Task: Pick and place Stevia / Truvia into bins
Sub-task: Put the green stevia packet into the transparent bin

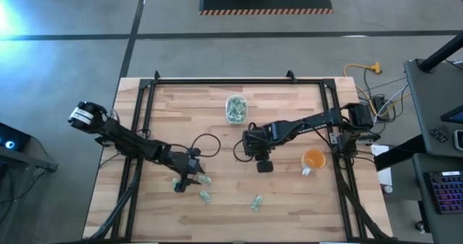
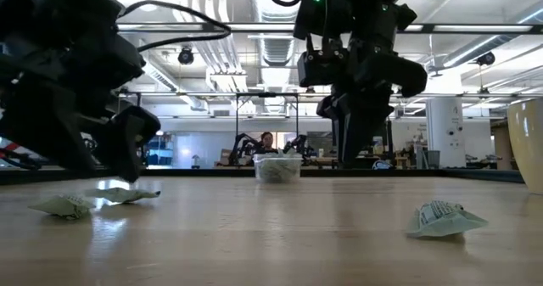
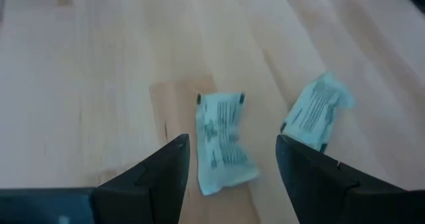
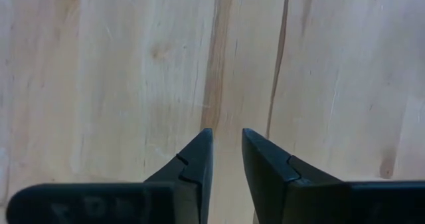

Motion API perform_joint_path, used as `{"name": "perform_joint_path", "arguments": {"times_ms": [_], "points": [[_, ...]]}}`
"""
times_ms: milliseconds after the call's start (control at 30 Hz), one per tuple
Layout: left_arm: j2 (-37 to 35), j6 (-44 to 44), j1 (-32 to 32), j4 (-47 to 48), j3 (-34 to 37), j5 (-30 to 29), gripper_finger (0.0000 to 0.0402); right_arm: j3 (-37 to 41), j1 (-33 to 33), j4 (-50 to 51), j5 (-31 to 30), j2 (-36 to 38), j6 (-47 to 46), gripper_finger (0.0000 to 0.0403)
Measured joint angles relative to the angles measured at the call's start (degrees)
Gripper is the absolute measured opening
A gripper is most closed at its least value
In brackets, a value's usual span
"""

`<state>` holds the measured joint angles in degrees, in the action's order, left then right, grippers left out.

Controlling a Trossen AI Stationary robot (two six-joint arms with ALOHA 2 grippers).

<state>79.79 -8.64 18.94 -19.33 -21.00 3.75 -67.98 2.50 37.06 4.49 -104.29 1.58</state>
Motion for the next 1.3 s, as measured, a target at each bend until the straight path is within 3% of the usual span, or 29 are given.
{"name": "perform_joint_path", "arguments": {"times_ms": [367, 567, 1100, 1200, 1300], "points": [[6.59, 2.06, -0.07, -5.58, -0.02, -0.07, 0.0207, 0.74, 0.00, -1.19, 0.00, 0.00, 0.07, 0.0072], [6.64, 3.21, -0.09, -5.58, -0.06, -0.14, 0.0198, 0.76, 0.00, -1.46, 0.00, 0.00, 0.09, 0.0070], [5.83, 6.76, -0.11, -4.27, -0.16, -1.25, 0.0037, 0.74, 0.00, -1.90, 0.00, 0.00, 0.10, 0.0064], [5.58, 11.17, -0.13, -4.42, -1.27, -5.38, 0.0015, 0.74, -0.01, -1.99, 0.00, 0.00, 0.10, 0.0065], [5.51, 16.46, -0.21, -4.84, -2.70, -13.82, 0.0003, 0.74, 0.00, -2.18, 0.00, 0.00, 0.40, 0.0064]]}}
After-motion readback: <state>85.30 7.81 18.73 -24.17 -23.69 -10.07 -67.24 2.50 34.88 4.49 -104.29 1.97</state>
